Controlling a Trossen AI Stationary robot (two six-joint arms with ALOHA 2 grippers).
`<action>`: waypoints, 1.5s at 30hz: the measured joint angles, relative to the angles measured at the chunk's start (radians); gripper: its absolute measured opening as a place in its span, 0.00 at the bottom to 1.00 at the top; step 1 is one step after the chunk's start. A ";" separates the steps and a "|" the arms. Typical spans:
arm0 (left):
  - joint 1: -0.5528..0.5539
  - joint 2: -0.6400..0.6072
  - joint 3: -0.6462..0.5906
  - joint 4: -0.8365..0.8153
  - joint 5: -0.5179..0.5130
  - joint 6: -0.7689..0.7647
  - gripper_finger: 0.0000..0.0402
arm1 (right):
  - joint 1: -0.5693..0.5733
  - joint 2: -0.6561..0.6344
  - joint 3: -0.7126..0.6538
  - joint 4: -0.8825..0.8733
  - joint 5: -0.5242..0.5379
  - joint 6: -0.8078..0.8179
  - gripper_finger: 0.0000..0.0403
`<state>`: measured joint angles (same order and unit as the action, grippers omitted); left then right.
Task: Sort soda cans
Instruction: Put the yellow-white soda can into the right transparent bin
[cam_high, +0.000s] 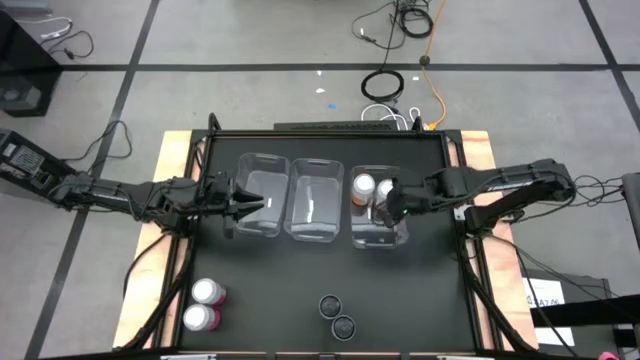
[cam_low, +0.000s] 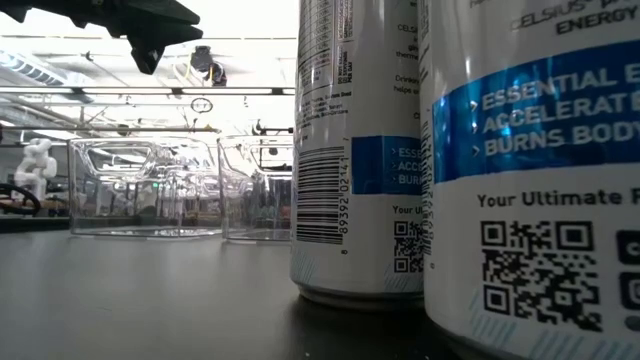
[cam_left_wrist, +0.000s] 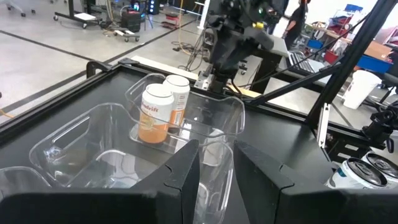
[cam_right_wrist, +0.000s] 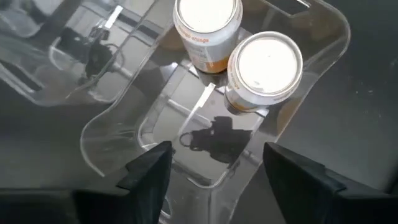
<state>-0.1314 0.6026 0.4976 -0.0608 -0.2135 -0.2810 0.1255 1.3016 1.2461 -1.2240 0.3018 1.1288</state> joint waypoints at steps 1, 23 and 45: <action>0.000 0.000 0.000 0.000 0.000 0.000 0.27 | 0.010 0.017 0.000 0.001 0.008 0.023 0.58; 0.000 0.000 0.000 0.000 -0.001 0.058 0.27 | -0.008 0.333 0.000 -0.022 0.071 0.269 0.35; 0.000 0.000 0.000 0.000 -0.001 0.053 0.27 | -0.078 0.370 0.000 0.019 0.098 0.191 0.33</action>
<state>-0.1313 0.6025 0.4976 -0.0611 -0.2142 -0.2283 0.0470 1.6718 1.2457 -1.2052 0.3997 1.3198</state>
